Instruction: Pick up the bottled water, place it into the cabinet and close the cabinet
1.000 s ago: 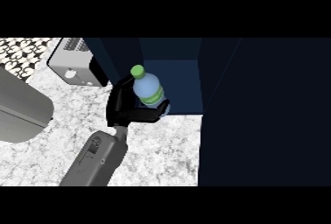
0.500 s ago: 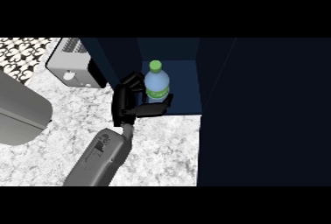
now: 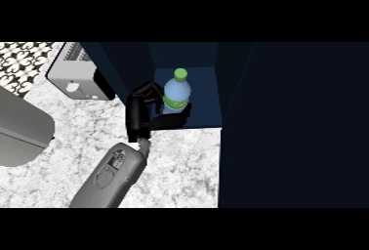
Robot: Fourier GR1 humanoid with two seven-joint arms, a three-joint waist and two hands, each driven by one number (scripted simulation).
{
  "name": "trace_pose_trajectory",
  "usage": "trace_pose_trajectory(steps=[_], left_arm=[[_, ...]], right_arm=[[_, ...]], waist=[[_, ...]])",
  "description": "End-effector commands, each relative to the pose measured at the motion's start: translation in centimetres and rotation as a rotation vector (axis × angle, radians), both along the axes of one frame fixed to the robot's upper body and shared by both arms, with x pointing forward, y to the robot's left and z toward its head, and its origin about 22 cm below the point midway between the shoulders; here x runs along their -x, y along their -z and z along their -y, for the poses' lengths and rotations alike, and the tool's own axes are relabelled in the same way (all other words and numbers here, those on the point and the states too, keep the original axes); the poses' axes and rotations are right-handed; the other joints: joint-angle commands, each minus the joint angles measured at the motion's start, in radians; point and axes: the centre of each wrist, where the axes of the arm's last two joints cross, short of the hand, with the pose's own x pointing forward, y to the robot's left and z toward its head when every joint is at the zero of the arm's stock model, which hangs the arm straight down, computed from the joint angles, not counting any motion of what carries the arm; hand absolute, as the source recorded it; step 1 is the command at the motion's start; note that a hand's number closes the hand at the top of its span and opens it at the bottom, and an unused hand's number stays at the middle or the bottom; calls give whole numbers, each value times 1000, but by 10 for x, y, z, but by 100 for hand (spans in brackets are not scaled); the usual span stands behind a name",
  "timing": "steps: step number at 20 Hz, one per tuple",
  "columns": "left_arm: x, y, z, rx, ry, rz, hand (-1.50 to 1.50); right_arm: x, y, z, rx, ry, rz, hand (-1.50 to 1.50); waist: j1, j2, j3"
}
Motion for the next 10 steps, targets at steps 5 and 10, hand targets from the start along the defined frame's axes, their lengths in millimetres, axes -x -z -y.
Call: trace_pose_trajectory(steps=[5,10], left_arm=[[-56,-32,-8,-159,6,49,150],[-56,-17,-19,-283,-58,24,150]], right_arm=[[-1,4,0,6,-32,1,-150],[-5,3,1,-3,-17,18,-150]], waist=[[-47,38,-5],[-56,42,-4]])
